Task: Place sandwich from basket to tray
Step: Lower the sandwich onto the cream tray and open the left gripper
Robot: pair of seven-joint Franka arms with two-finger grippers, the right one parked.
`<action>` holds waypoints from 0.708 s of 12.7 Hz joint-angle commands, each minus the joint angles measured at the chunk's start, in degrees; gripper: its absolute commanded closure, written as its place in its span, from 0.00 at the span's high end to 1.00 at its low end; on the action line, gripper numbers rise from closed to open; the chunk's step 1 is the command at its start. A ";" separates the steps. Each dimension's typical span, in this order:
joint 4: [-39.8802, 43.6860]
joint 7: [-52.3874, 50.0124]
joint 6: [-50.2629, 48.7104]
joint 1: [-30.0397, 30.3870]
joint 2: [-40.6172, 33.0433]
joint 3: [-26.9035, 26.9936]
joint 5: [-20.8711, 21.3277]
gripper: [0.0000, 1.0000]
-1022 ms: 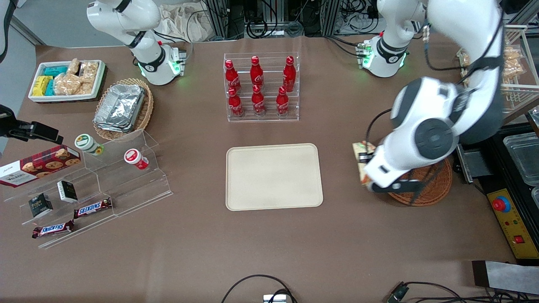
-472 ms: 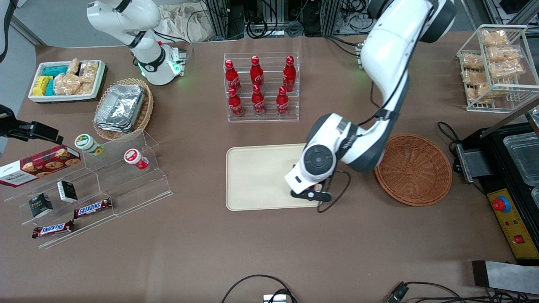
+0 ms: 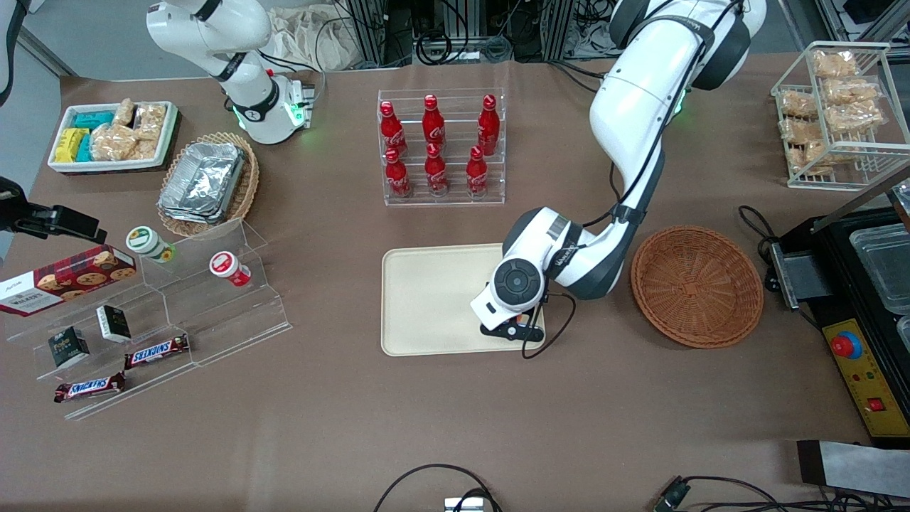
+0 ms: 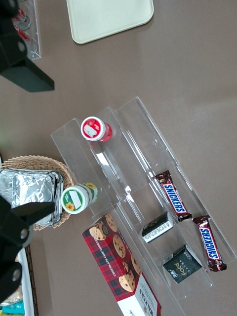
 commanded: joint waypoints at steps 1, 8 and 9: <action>-0.04 -0.47 -1.55 0.41 -2.98 0.34 0.54 1.00; -6.06 0.50 -12.98 5.49 -19.92 0.69 0.63 1.00; -11.33 0.59 -11.67 6.64 -24.05 0.69 0.80 1.00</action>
